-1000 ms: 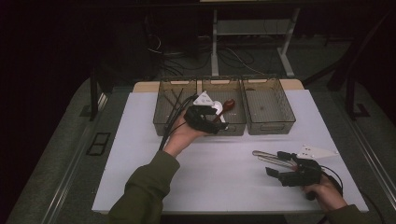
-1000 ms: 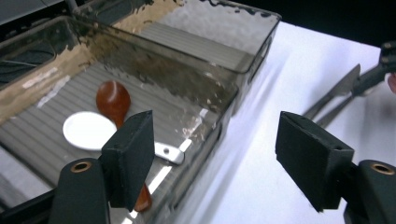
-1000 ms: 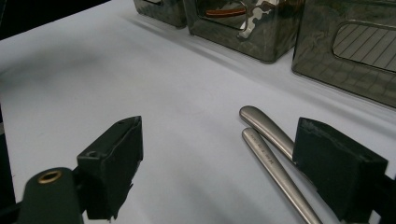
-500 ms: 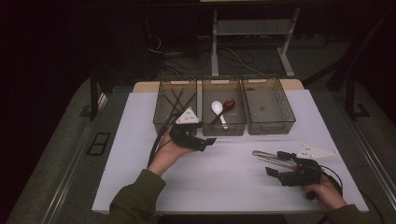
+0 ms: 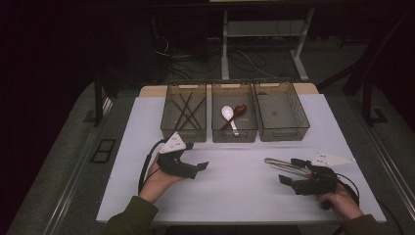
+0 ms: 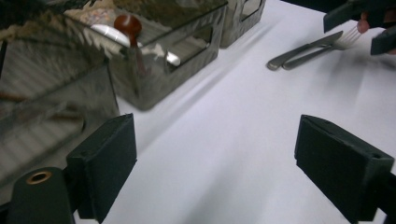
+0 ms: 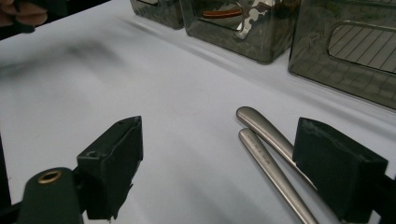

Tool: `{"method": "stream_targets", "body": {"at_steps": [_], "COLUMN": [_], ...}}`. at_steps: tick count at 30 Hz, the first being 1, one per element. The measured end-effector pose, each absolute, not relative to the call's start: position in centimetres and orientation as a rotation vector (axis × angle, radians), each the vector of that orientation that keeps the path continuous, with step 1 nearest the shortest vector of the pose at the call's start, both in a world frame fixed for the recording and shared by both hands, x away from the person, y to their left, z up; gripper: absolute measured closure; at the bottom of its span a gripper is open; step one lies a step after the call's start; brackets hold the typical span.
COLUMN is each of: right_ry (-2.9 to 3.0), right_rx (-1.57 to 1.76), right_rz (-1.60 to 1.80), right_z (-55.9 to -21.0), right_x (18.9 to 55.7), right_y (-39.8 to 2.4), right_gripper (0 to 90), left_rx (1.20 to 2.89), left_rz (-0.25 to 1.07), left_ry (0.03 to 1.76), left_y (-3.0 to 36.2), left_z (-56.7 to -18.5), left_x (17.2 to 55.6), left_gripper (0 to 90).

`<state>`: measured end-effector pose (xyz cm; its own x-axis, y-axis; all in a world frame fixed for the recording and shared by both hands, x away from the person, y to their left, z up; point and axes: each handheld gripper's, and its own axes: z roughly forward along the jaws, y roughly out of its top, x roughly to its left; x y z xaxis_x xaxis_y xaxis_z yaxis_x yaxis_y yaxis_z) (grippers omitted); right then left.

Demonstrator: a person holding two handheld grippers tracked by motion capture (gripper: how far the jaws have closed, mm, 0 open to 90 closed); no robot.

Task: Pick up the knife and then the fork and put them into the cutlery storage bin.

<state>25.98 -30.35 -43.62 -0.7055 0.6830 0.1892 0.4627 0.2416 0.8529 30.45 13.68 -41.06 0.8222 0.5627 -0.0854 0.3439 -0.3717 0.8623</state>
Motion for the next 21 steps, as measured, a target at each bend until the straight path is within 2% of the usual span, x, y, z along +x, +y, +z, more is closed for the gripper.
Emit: {"method": "stream_targets", "body": {"at_steps": [10, 21], "right_ry": [2.309, 2.339], "right_rx": [1.083, 1.092], "right_rz": [1.418, 1.379], "right_z": [-43.3, -42.0], "right_x": [26.3, 26.8], "right_y": [-30.6, -31.4], "right_gripper": [15.8, 13.5], "left_rx": [1.993, 2.014], "left_rz": [0.273, 0.26], "left_ry": [0.682, 0.686], "left_y": [15.7, 15.6], "left_z": [-42.8, -43.2], "left_x": [28.2, 27.8], "left_gripper": [0.0, 0.0]}}
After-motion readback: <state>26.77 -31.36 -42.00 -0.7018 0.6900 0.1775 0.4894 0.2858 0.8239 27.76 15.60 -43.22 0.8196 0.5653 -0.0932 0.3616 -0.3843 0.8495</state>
